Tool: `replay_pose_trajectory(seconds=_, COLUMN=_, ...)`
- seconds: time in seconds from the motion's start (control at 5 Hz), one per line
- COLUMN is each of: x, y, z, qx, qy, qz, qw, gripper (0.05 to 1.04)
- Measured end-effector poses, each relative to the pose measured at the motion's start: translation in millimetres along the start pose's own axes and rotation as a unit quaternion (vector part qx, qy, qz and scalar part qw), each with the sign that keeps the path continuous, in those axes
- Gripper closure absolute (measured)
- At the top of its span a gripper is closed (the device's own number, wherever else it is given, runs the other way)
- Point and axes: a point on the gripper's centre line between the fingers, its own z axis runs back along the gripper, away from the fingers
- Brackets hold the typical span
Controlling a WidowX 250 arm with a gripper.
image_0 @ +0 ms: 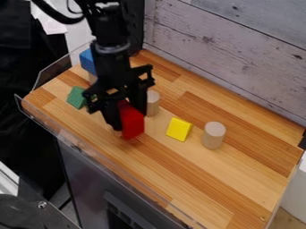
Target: Put the red arch to the right side of the green triangle
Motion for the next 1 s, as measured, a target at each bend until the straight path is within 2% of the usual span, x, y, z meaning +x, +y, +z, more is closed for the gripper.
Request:
replay_pose_trajectory(seconds=0.4, x=0.3, y=-5.1, z=-14.5, qx=0.024, qy=0.009, qz=0.021, qw=0.9994, gripper=0.498)
replay_pose_trajectory(seconds=0.6, x=1.5, y=-4.8, z=-16.3, qx=0.021, qy=0.005, qz=0.033, qw=0.9992, gripper=0.433)
replay_pose_trajectory(seconds=0.8, x=2.7, y=-4.7, z=-15.4, qx=0.011, qy=0.018, qz=0.019, qw=0.9996, gripper=0.141)
replay_pose_trajectory(seconds=1.0, x=5.6, y=-2.9, z=-11.4, qx=0.008, qy=0.013, qz=0.024, qw=0.9996, gripper=0.083)
